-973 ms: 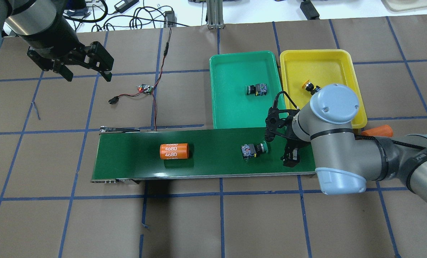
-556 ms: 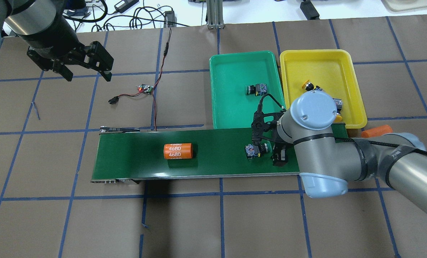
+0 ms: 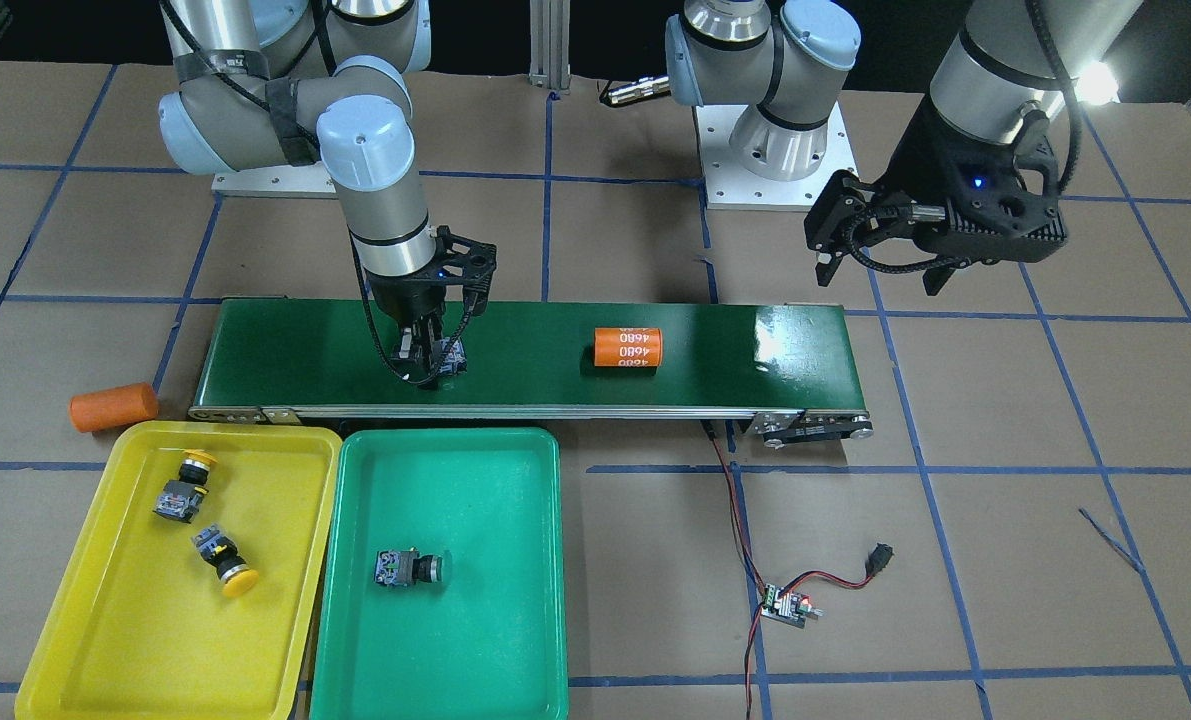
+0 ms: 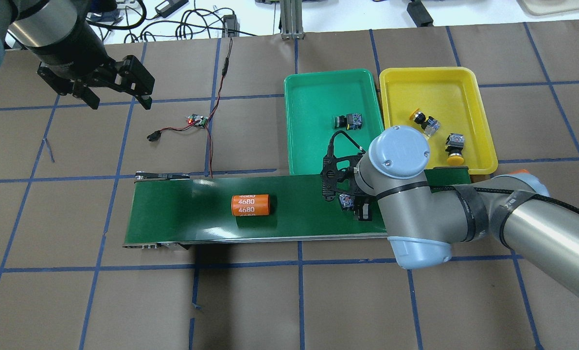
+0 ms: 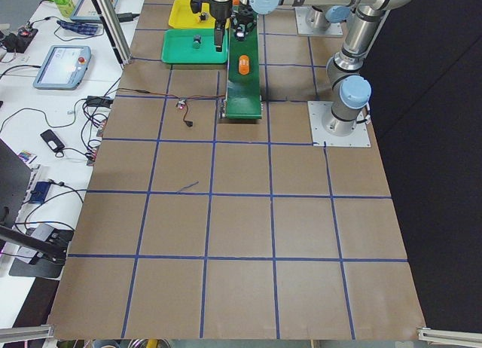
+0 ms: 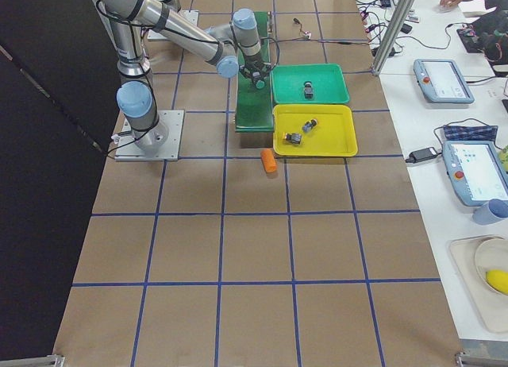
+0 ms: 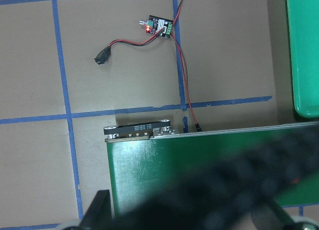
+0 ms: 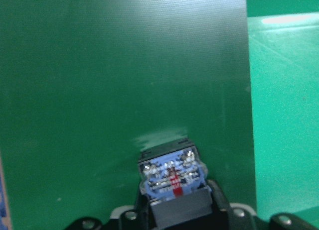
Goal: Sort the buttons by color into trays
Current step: 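Grasp the green button with the right gripper and lift it, then carry the green button into the green tray and open the right gripper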
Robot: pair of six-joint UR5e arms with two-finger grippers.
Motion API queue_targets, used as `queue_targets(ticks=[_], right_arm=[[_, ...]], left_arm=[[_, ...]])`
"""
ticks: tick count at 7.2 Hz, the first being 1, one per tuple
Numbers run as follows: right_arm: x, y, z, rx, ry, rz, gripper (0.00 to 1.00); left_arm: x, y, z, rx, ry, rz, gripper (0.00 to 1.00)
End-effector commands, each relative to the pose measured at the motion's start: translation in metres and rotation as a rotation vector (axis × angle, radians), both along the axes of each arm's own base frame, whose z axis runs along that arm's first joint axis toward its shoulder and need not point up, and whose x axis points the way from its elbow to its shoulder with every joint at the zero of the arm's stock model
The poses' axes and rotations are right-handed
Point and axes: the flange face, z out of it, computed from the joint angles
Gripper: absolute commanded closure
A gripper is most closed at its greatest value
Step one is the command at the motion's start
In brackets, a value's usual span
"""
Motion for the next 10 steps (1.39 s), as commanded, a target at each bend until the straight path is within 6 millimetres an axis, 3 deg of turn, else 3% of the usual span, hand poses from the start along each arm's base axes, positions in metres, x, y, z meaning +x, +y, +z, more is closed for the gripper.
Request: queue_targets(ticks=[1, 2, 3, 4, 5, 6, 7, 9, 10], right_arm=[[-0.002, -0.024, 0.024, -0.059, 0.011, -0.016, 0.73], [0.001, -0.042, 0.03, -0.052, 0.014, -0.019, 0.73], [0.005, -0.067, 0.036, -0.066, 0.013, -0.021, 0.65], [0.011, -0.099, 0.026, -0.063, 0.013, -0.024, 0.57], [0.012, -0.133, -0.001, -0.024, 0.052, -0.055, 0.5], [0.013, -0.153, -0.009, 0.014, 0.086, -0.055, 0.46], [0.014, -0.152, -0.009, 0.043, 0.096, -0.042, 0.0], [0.012, -0.152, 0.008, 0.018, 0.085, -0.042, 0.0], [0.01, -0.145, 0.04, -0.019, 0.068, -0.044, 0.0]], left_arm=[[0.0, -0.001, 0.005, -0.011, -0.001, -0.001, 0.0], [-0.001, 0.001, 0.0, -0.002, 0.0, -0.002, 0.0], [-0.001, -0.002, -0.001, 0.0, 0.0, -0.002, 0.0], [0.0, -0.005, -0.003, 0.004, 0.0, -0.001, 0.0], [-0.001, -0.006, -0.008, 0.013, 0.003, -0.002, 0.0], [0.0, -0.007, -0.008, 0.015, 0.003, -0.001, 0.0], [0.0, -0.006, -0.006, 0.01, 0.001, -0.001, 0.0], [0.0, -0.007, -0.005, 0.009, 0.002, -0.001, 0.0], [0.0, -0.007, -0.005, 0.009, 0.001, -0.001, 0.0]])
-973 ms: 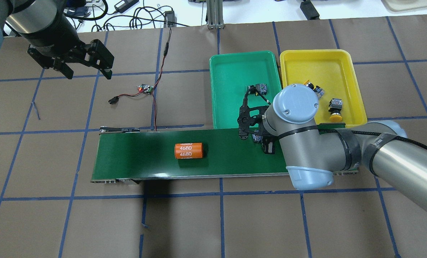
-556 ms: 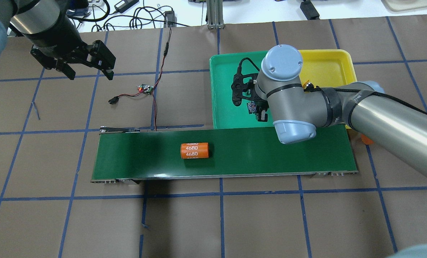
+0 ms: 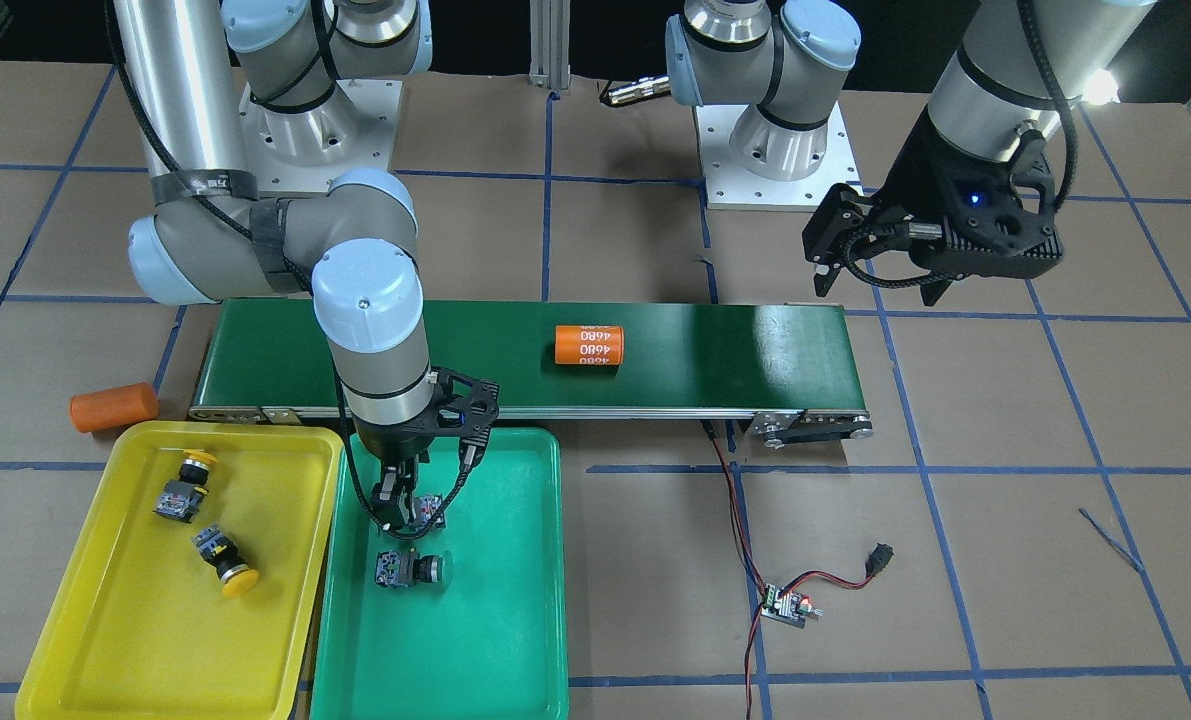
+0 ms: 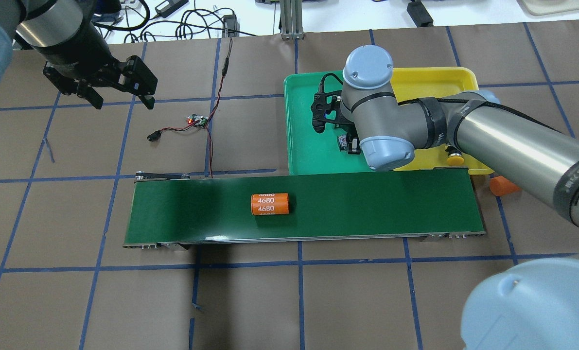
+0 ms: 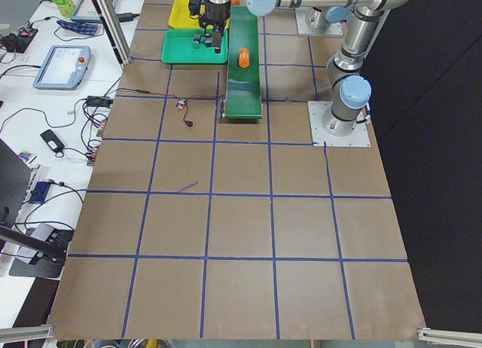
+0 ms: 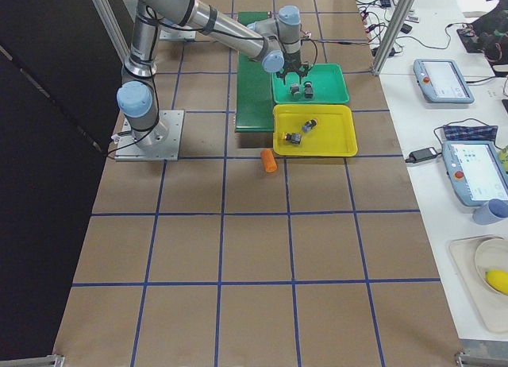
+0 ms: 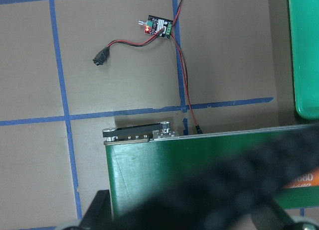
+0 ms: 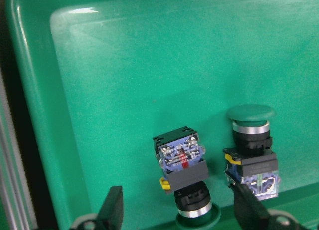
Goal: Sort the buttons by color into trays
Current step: 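Carry the green button into the green tray and open the right gripper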
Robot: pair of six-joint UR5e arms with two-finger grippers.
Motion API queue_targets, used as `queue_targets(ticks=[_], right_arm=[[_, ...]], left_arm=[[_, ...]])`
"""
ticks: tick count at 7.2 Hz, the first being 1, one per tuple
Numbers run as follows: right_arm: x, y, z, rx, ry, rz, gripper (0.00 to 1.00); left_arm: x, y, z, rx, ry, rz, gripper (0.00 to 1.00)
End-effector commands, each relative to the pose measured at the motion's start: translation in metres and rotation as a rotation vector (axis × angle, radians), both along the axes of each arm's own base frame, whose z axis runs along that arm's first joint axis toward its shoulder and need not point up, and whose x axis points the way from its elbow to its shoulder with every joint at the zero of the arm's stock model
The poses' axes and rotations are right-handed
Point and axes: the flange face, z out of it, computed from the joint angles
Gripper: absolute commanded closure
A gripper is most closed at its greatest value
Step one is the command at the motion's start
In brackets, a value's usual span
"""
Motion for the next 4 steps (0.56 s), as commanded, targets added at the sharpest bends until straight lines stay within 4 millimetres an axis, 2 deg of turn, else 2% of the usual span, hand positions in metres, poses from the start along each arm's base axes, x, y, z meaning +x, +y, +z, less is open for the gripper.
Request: queue_targets(ticks=[1, 2, 3, 4], right_arm=[[-0.001, 0.017, 0.058, -0.004, -0.052, 0.006, 0.0], [-0.004, 0.037, 0.096, 0.002, -0.057, 0.007, 0.0], [-0.01, 0.066, 0.141, 0.008, -0.056, 0.007, 0.0], [-0.017, 0.109, 0.189, 0.03, -0.055, 0.008, 0.0]], left_arm=[[0.0, 0.001, -0.002, 0.002, 0.001, 0.0, 0.0], [0.0, 0.0, -0.002, 0.004, 0.001, 0.0, 0.0], [0.0, 0.001, -0.002, 0.002, -0.001, 0.0, 0.0], [0.0, 0.0, -0.002, 0.004, 0.0, 0.0, 0.0]])
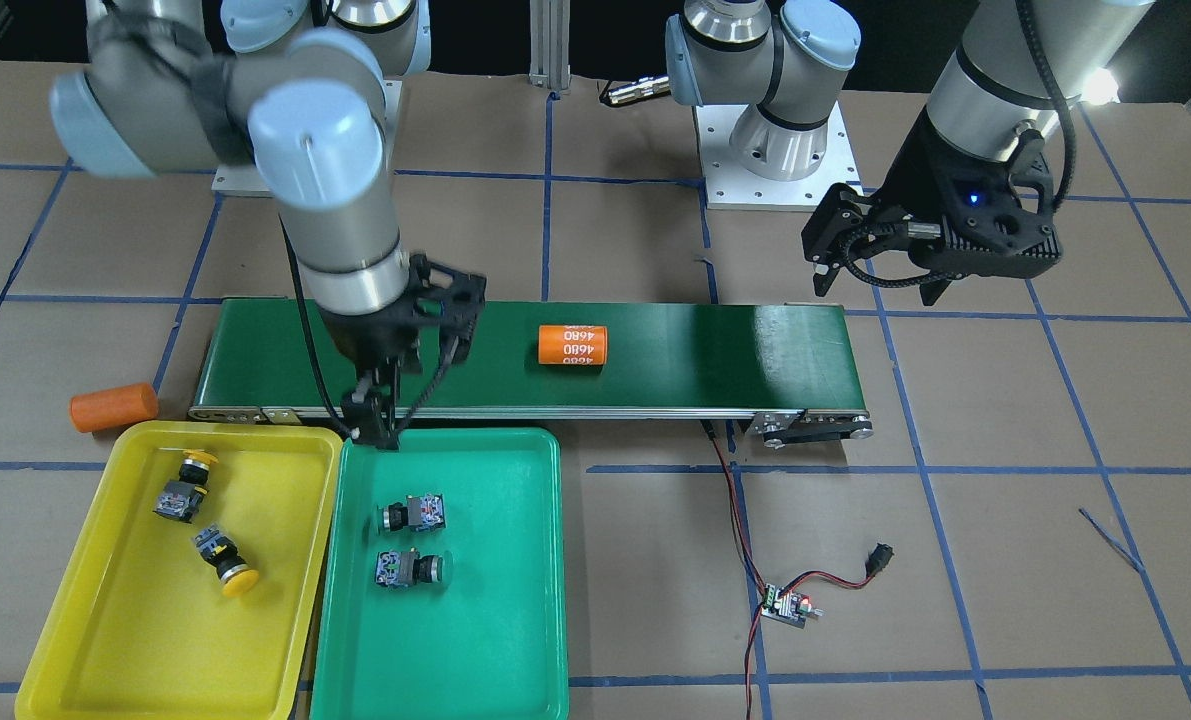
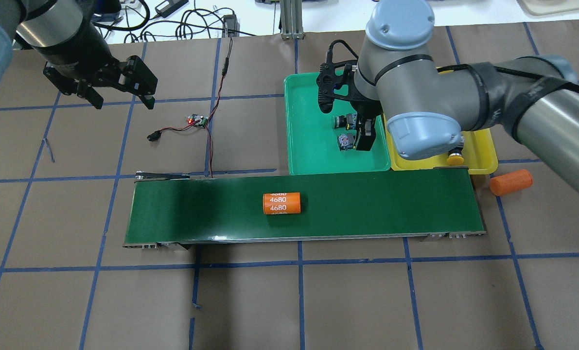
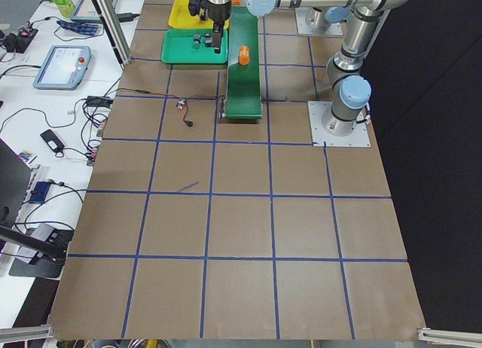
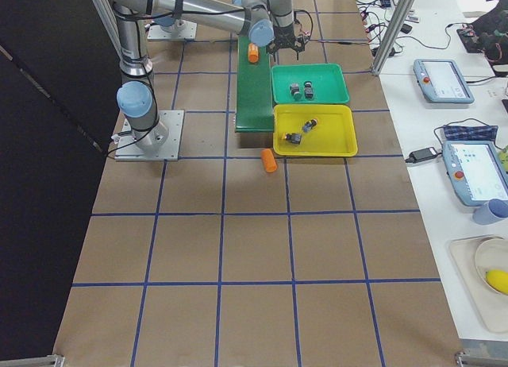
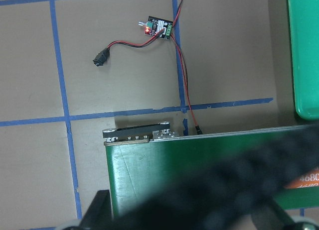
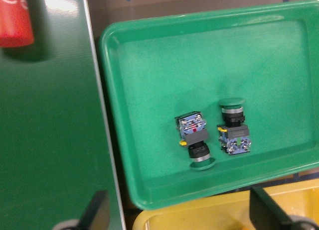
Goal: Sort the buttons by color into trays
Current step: 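Raise the right gripper and move it over the yellow tray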
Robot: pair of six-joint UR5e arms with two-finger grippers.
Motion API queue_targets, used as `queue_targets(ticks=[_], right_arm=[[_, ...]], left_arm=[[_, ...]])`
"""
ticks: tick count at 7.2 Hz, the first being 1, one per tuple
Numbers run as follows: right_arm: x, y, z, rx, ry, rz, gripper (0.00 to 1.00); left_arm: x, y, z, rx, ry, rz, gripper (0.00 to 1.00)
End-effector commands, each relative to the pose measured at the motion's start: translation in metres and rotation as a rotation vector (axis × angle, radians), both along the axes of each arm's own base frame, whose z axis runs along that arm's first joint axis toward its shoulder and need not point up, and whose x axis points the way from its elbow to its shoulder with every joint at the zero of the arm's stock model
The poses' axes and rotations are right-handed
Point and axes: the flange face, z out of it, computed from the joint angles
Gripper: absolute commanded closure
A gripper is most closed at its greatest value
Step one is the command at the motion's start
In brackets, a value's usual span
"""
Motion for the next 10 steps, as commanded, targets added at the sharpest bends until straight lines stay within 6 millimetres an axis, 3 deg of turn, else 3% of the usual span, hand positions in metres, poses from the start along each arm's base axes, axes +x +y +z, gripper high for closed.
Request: queue_targets(ticks=[1, 2, 4, 6, 8, 9, 10], right_arm=[[-0.014, 0.091, 0.091, 0.05, 0.006, 0.003, 0.0], [-0.023, 0.124, 0.114, 0.055, 0.005, -0.004, 0.0], [-0.026, 0.132, 0.123, 0.04, -0.003, -0.031, 0.0], [-0.034, 0.125, 0.13, 0.011, -0.036, -0.224, 0.0], [-0.087, 0.096, 0.13, 0.015, -0.073, -0.664, 0.0], [-0.104, 0.089, 0.137, 0.003, -0.107, -0.824, 0.0], [-0.106, 0.091, 0.143, -0.01, -0.146, -1.014, 0.0]], left_arm=[[0.0, 0.0, -0.002, 0.004, 0.0, 0.0, 0.0], [-0.001, 0.0, 0.0, 0.001, 0.0, -0.001, 0.0], [-0.001, -0.001, 0.002, -0.003, -0.001, -0.001, 0.0], [0.0, -0.001, 0.001, -0.002, -0.001, 0.0, 0.0], [0.0, -0.001, 0.002, -0.003, -0.001, 0.0, 0.0], [0.0, -0.001, 0.002, -0.003, -0.001, 0.0, 0.0], [0.0, -0.001, 0.002, -0.003, -0.001, 0.0, 0.0]])
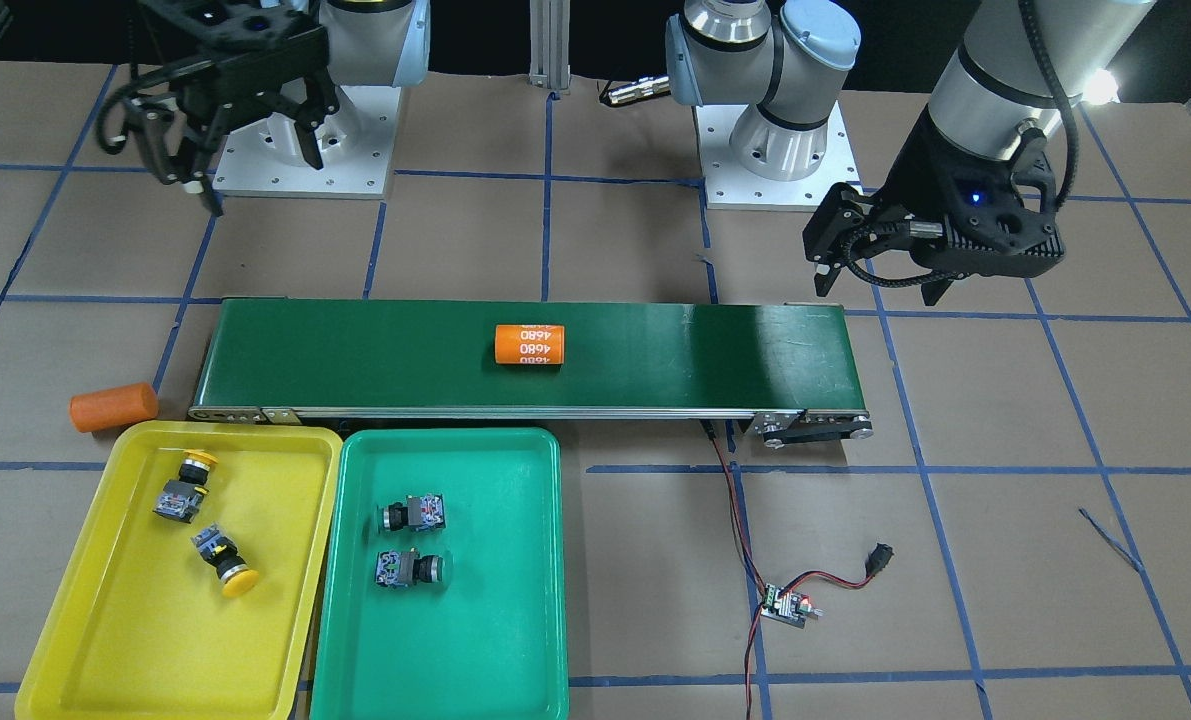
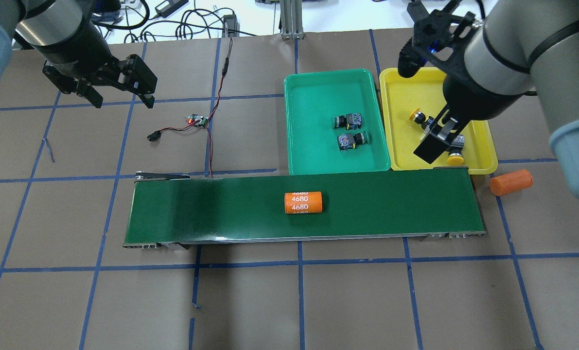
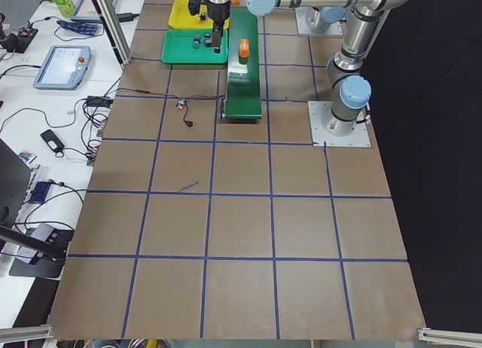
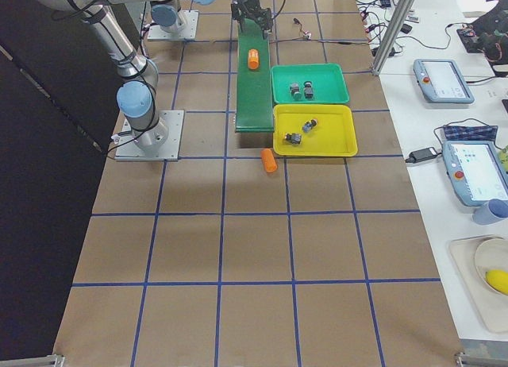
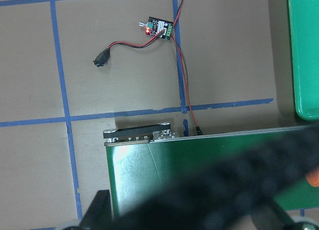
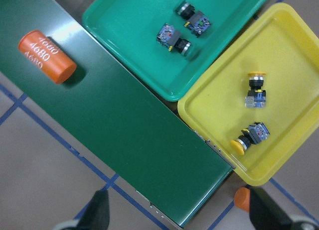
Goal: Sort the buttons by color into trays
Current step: 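Raise the right gripper and move it over the yellow tray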
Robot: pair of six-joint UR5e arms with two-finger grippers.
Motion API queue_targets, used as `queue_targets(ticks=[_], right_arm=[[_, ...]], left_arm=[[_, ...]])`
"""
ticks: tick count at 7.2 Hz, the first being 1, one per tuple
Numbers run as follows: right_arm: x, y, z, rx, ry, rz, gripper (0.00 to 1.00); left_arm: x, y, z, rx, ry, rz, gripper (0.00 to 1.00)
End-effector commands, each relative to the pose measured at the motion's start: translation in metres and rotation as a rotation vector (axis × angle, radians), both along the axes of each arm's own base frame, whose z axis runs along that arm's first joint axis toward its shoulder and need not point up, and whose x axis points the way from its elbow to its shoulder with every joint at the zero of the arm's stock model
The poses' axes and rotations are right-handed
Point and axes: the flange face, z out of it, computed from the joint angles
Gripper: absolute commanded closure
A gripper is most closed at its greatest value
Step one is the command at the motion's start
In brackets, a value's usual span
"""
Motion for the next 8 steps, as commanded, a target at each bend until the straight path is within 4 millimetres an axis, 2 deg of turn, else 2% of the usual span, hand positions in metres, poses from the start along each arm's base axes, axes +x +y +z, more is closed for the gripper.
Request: queue_targets(ticks=[1, 2, 4, 5, 7, 8], right_arm=[[-0.01, -0.002, 0.004, -0.004, -0.067, -0.381, 0.0], [-0.01, 0.001, 0.005, -0.006, -0.095, -0.516, 0.0], [-0.002, 0.007, 0.007, 0.002, -0.193, -0.975, 0.0], [0.012, 0.01, 0.009, 0.01, -0.222, -0.975, 0.0], [0.017, 0.006, 0.016, 0.005, -0.239, -1.032, 0.0], [0.019, -0.004, 0.016, 0.008, -0.236, -1.014, 0.0]], left_arm=[[0.0, 0.0, 0.0, 0.0, 0.0, 0.0, 0.0], [0.0, 0.0, 0.001, -0.002, 0.0, 0.0, 0.0], [0.0, 0.0, 0.001, -0.002, 0.0, 0.0, 0.0], [0.0, 0.0, 0.001, -0.002, 0.0, 0.0, 0.0], [0.0, 0.0, 0.001, -0.002, 0.0, 0.0, 0.0], [0.0, 0.0, 0.002, -0.003, 0.0, 0.0, 0.0]])
